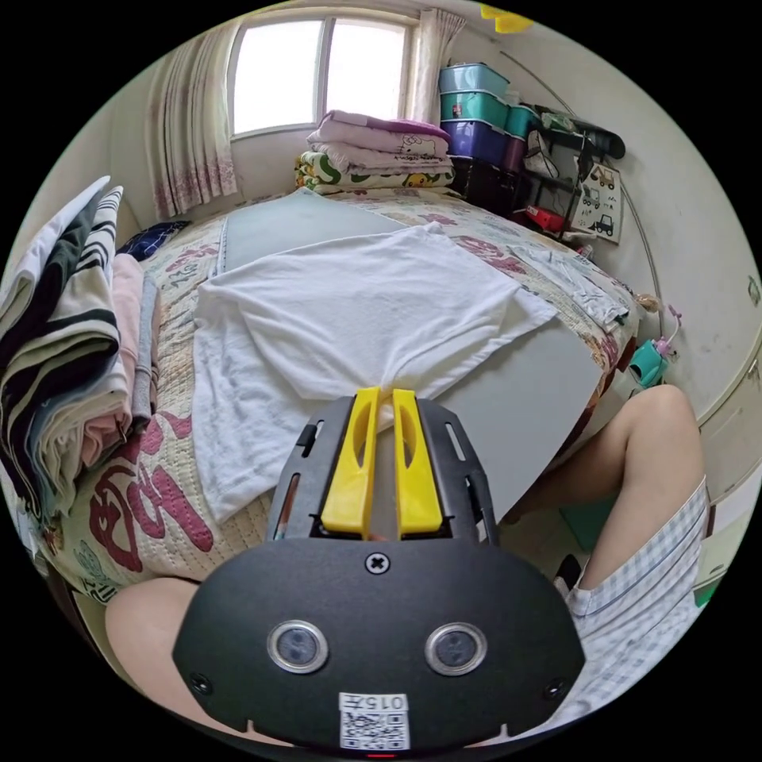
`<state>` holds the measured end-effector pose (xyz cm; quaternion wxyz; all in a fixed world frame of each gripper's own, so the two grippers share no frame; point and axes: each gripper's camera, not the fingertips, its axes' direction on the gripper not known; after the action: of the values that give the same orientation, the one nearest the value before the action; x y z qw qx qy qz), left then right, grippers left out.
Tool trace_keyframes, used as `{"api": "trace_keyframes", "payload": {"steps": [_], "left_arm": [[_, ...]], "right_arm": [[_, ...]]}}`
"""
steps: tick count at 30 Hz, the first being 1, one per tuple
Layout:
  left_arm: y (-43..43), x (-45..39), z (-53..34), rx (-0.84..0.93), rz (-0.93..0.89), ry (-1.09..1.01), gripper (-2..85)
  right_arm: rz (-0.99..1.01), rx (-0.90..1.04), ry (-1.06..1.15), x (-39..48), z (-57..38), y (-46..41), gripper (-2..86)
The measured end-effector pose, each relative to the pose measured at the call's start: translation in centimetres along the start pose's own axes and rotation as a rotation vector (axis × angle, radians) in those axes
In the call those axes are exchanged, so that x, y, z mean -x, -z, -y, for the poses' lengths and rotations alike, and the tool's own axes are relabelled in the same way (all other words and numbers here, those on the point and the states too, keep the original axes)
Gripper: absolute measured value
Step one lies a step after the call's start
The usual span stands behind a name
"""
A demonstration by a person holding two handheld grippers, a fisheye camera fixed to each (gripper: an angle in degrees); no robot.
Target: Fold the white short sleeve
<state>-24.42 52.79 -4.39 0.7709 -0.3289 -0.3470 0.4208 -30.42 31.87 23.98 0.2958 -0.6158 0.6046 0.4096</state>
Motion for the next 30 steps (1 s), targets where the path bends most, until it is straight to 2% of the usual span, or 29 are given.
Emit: {"api": "trace_keyframes", "payload": {"steps": [7,15,18,24,26,30], "left_arm": [[0.4,1.3,1.0,-0.002,-0.094,0.067,1.0],[1.7,0.7,2.8,-0.01,-0.073,0.067,1.0],[2.3,1.1,3.7,-0.009,-0.111,0.094,1.1],[3.8,1.6,5.7,-0.017,-0.19,0.157,1.1],[4.7,1.1,6.9,-0.017,-0.173,0.149,1.2],[6.2,0.2,8.8,-0.01,-0.162,0.113,1.7]], "right_arm": [[-0.139,-0.09,0.025,6.4,0.7,8.7,11.3],[-0.197,-0.061,0.092,7.9,0.1,11.6,12.6],[-0.146,-0.046,0.099,5.6,-0.7,12.0,13.2],[0.086,-0.128,0.092,-3.0,-4.2,11.5,13.3],[0.232,-0.163,0.065,-7.6,-6.6,9.1,12.8],[0.388,-0.157,-0.056,-15.0,-11.2,3.2,13.1]]}}
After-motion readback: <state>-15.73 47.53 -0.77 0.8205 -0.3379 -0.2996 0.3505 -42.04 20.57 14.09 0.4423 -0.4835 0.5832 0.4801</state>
